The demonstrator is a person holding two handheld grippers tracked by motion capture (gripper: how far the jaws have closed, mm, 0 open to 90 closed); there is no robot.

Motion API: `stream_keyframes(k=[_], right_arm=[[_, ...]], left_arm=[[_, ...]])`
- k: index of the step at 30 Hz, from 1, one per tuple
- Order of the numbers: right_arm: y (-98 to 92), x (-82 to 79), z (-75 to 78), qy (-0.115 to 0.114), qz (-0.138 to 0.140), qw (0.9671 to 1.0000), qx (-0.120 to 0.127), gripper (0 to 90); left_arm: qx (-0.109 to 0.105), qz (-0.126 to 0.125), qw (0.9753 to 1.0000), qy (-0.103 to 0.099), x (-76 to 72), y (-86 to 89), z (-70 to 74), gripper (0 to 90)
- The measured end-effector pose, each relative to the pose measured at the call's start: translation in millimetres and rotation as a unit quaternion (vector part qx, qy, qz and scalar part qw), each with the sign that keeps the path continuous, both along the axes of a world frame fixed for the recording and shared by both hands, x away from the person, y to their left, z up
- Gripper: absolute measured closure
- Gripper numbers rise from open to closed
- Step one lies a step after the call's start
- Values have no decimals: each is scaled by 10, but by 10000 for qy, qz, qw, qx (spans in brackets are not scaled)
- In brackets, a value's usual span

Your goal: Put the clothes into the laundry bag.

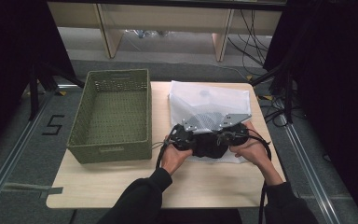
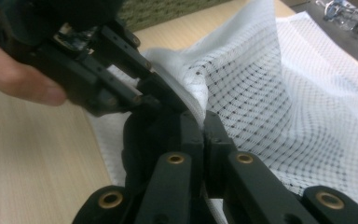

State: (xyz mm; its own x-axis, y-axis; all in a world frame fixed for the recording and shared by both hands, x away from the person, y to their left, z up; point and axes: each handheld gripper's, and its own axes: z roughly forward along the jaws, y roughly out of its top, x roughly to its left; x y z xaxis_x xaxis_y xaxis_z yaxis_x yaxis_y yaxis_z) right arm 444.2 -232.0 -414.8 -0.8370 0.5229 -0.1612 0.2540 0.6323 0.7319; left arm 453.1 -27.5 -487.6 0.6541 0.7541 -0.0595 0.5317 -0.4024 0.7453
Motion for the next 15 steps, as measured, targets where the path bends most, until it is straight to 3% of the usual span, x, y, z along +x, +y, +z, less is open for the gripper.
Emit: stream_keyframes(k=[2,4,6,8,9,11,15], right_arm=[[-7,-9,-18,78,8,10000,-29,900],[-12,-11,-26,103,-22,9999,-6,900],[-16,-22,-20,81,-83,9999,6,900],[-5,-28,-20,103,-29,9999,-3,900],[8,-21,-29,25,75,10000,-54,900],[17,-39,-36,118,-11,9999,-39,900],[25,-51,-83,184,71,9998,-80,900]], left_arm=[[76,24,9999,109,-51,13,7,524],[119,29,9998,149,-87,35,18,456],[103,-54,9999,128,-106,40,17,516],[91,-174,9998,-50,-101,33,26,716],[-40,-106,9999,44,-85,15,20,761],[-140,-35,9999,55,-39,7,9,771],[-36,-81,10000,28,-32,22,-12,774]])
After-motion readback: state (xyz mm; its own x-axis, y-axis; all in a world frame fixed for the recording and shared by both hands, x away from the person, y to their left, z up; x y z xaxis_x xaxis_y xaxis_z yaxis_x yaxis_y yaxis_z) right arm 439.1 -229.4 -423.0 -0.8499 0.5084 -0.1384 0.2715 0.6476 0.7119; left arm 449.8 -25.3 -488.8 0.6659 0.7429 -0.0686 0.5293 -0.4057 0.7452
